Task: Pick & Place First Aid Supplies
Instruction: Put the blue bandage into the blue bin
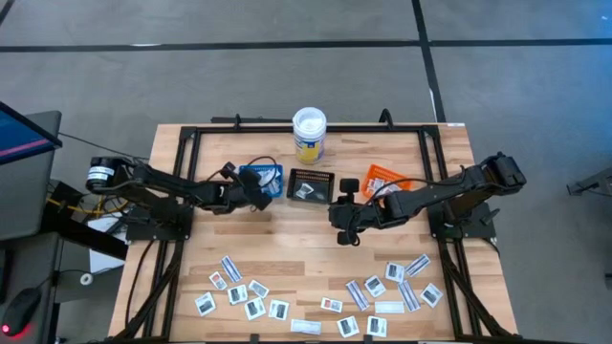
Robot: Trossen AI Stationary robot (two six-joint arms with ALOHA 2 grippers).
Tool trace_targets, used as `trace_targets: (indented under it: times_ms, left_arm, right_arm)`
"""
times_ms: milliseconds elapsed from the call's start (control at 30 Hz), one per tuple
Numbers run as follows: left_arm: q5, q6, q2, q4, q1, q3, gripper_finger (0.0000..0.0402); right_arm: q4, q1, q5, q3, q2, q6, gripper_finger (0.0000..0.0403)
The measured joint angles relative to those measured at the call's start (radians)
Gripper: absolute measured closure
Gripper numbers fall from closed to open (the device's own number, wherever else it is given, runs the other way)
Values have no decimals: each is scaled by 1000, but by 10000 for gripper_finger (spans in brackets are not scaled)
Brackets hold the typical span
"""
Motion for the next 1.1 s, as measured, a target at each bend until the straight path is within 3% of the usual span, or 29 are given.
trace_targets:
  times_ms: [233, 533, 867, 1100]
  left_arm:
    - [98, 25, 0, 185, -14, 0, 296]
    - [427, 90, 0, 523, -34, 0, 302]
    - [710, 29, 0, 589, -98, 0, 305]
    - [722, 31, 0, 582, -170, 25, 305]
  right_arm:
    - [1, 0, 0, 0, 0, 0, 339]
    - [27, -2, -33, 0, 0, 62, 339]
    - [53, -3, -79, 0, 0, 25, 339]
    - [19, -18, -79, 0, 19, 25, 339]
